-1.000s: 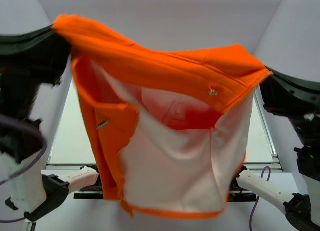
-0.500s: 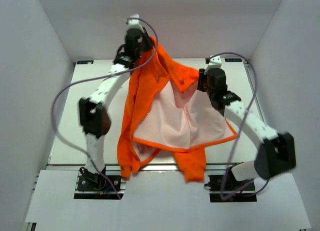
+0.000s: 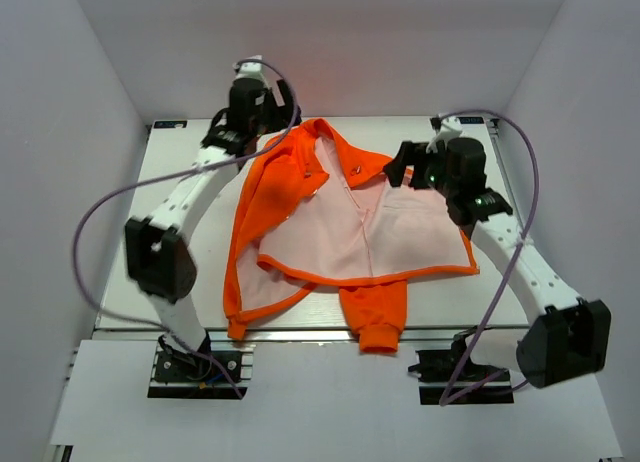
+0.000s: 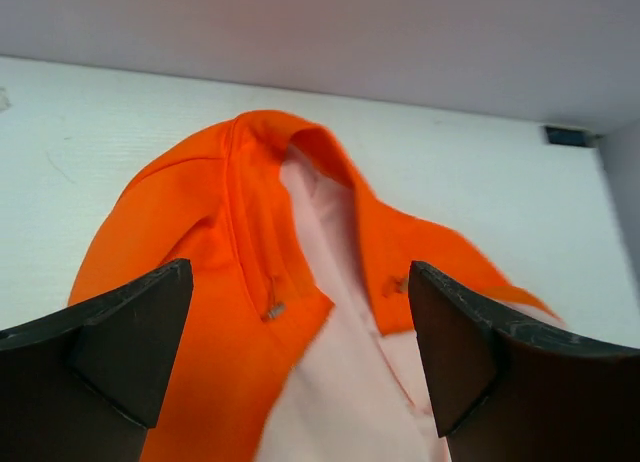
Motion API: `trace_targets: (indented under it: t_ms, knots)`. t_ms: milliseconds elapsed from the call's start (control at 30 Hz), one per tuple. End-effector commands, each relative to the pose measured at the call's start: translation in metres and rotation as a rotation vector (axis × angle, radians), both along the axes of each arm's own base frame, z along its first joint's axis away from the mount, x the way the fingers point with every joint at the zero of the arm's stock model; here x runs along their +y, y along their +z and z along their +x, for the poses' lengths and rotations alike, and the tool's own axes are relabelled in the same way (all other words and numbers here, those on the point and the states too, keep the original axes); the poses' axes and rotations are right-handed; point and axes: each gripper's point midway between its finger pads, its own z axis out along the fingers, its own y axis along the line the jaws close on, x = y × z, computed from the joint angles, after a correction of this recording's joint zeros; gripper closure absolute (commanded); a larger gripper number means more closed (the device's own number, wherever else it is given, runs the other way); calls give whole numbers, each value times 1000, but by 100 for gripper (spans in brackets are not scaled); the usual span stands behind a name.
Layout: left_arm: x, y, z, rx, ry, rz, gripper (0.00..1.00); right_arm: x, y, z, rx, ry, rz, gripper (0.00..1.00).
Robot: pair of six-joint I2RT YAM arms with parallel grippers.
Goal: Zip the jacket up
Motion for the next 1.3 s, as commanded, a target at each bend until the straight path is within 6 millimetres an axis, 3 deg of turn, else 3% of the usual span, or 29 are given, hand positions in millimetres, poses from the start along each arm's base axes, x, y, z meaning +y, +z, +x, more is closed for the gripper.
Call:
trace_targets:
  t_ms: [0, 33, 67, 100, 133, 167, 233, 333, 367, 400, 467, 567, 733, 900, 1000, 1067, 1133, 1167, 1233, 1267]
  knots:
    - [21, 48, -62, -29, 30, -82, 2, 27, -51, -57, 203, 146, 125, 11]
    - [29, -3, -84, 80, 41, -58, 2, 31, -60, -67, 230, 160, 144, 11]
    - [37, 6, -109, 68, 52, -88, 2, 35, -69, -76, 254, 170, 158, 11]
    - [38, -7, -127, 104, 36, -114, 2, 44, -75, -90, 280, 198, 176, 11]
    - [41, -53, -152, 205, 25, -109, 2, 46, -97, -102, 326, 203, 173, 11]
    - [43, -48, -171, 191, 0, -132, 2, 51, -109, -109, 361, 214, 171, 11]
    - [49, -84, -203, 295, 0, -132, 2, 56, -132, -124, 449, 226, 180, 11]
    - [54, -96, -229, 333, 4, -169, 2, 66, -163, -133, 529, 226, 162, 11]
    - [57, -115, -238, 361, 8, -162, 2, 68, -179, -135, 575, 210, 144, 11]
    - [56, -113, -236, 329, 3, -178, 2, 66, -189, -132, 596, 181, 135, 11]
    - [50, -134, -245, 365, -35, -191, 2, 66, -213, -130, 676, 140, 111, 11]
    - [44, -152, -237, 400, -41, -191, 2, 46, -243, -124, 773, -3, 37, 11]
    - [46, -196, -218, 522, 21, -114, 2, 2, -259, -101, 849, -197, 33, 11]
    - [41, -193, -193, 537, 31, -69, 2, -49, -277, -69, 945, -353, 9, 11]
    - [38, -170, -177, 483, 23, -67, 2, -80, -278, -42, 932, -439, 19, 11]
    - [36, -150, -170, 439, 13, -72, 2, -104, -268, -17, 888, -490, 40, 11]
    - [36, -131, -171, 406, -1, -78, 2, -117, -252, 2, 839, -510, 44, 11]
    - [36, -122, -171, 390, -5, -84, 2, -129, -227, 22, 770, -507, 43, 11]
    - [40, -103, -183, 373, -5, -96, 2, -130, -193, 40, 668, -460, 19, 11]
    - [45, -100, -190, 378, 11, -98, 2, -123, -155, 52, 548, -390, 2, 11]
